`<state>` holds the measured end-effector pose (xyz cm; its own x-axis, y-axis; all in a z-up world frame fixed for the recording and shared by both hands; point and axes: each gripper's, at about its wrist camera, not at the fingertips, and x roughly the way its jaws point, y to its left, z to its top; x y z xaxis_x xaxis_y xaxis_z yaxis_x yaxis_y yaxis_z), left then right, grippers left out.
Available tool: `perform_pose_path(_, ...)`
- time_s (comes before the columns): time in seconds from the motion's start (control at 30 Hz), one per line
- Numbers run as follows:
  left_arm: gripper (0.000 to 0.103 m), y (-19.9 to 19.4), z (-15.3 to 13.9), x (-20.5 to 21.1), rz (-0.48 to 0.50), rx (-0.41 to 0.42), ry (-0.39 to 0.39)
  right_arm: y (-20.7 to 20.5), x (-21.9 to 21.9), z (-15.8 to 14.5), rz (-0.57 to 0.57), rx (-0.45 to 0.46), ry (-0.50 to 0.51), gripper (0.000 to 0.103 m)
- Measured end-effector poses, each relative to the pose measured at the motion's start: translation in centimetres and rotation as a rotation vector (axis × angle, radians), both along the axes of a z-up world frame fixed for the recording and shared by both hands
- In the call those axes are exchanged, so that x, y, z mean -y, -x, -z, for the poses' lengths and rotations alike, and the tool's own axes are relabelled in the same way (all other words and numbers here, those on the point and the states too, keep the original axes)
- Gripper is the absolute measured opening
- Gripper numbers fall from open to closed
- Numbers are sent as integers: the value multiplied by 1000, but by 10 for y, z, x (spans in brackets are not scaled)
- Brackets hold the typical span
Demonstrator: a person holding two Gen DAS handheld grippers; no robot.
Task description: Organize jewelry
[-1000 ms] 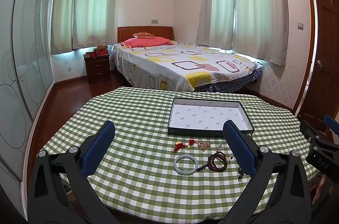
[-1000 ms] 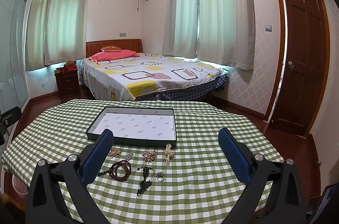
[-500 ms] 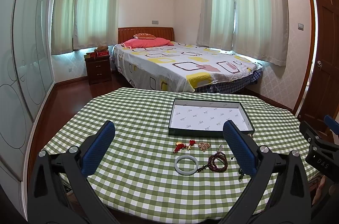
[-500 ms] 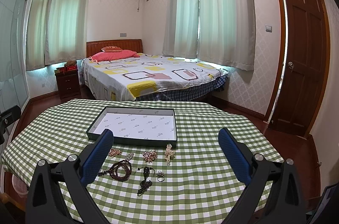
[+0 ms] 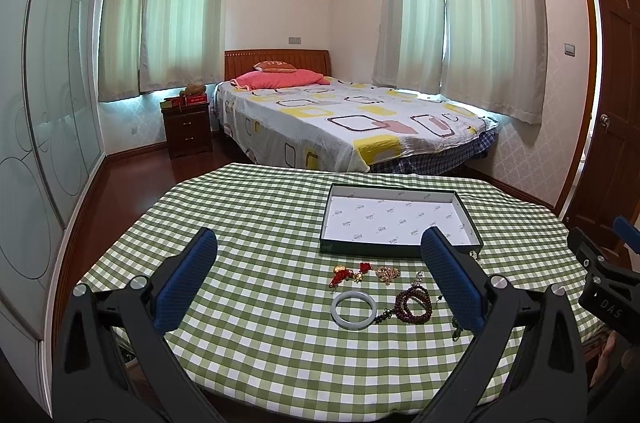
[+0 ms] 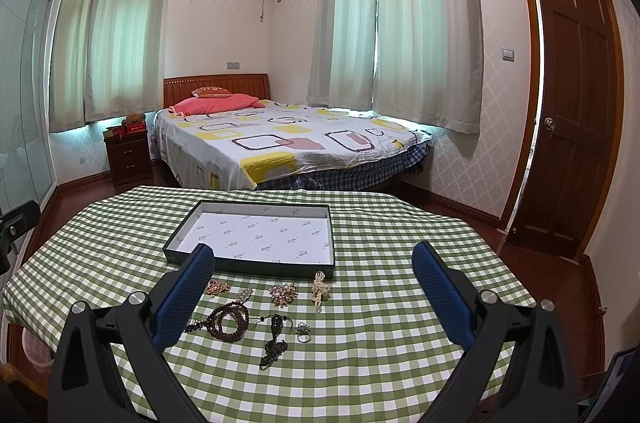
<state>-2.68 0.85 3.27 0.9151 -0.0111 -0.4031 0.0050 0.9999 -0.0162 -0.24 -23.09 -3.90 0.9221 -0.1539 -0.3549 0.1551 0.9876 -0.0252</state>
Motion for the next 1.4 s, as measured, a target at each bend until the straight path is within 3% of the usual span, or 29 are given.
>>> perform_pose_path(0.83,99,-13,17,3,7,-44,-10,-9,4,13,8,-16,-1,96)
perform_pose_path(1.13,99,-47,55,6,22,-144,-4,-28,13,52,15,-34,-12,96)
perform_pose_path(1.4,99,-88,111,13,38,-237,-30,-53,22,98,20,-101,-26,96)
